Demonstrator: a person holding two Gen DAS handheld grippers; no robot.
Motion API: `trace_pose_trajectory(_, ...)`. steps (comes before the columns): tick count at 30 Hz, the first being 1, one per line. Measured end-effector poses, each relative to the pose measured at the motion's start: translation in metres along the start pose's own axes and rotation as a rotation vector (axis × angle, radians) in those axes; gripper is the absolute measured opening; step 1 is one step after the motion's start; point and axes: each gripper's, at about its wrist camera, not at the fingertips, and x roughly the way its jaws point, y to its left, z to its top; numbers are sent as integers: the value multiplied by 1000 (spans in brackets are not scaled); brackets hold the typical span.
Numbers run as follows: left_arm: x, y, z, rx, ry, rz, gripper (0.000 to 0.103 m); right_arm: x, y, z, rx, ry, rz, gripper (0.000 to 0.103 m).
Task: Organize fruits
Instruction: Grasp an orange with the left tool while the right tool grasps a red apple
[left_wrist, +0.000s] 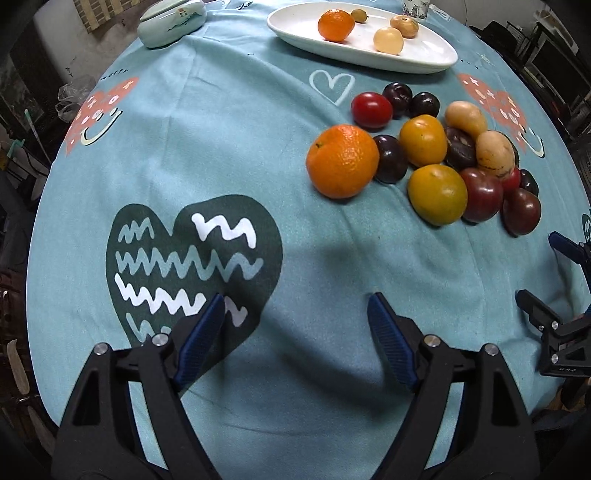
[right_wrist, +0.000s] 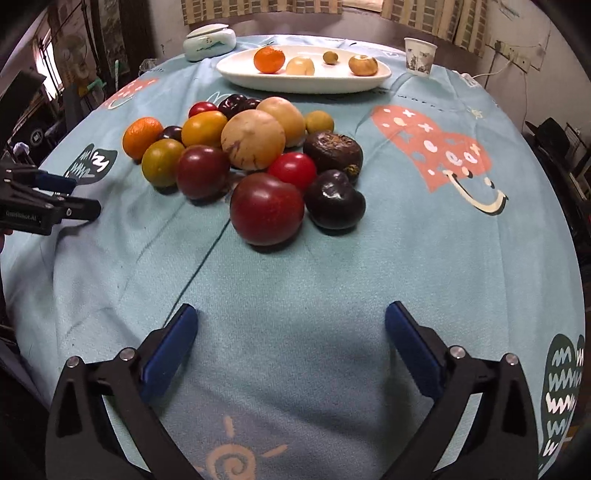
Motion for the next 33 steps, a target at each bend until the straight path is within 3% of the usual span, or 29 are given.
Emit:
trace_pose_trajectory(4,-1,-2,1,1,1,1,81,3,2,2,3,-1,-14,102)
trace_pose_trajectory(8,-5,-4,5,12,-15,1,81,3,-1,12,6,56,10,102)
trace_pose_trajectory(10,-8,-2,8,6,-26,4,86,-8,-6,20,78,20,107,83)
trace_pose_trajectory(12,-10,-1,10,5,-31,6,86,-12,-5,29,115,8,170,77)
trace_pose_trajectory(13,-10,0,11,2,-30,5,86,-11,-3,35,121,4,179,71)
trace_pose_trajectory(18,-9,3,14,-2,-26,-4,86,15,-6,53,199,56,189,60)
trace_pose_trajectory(22,-7,9,24,1,-44,-13,86,16,-9,62,207,46,188,40)
trace_pose_trajectory(30,-7,-2,58,47,-135,-35,86,5,-18,44,234,50,206,40)
trace_pose_trajectory(33,3,-2,70,66,-135,-61,88,2,-21,41,259,48,206,40)
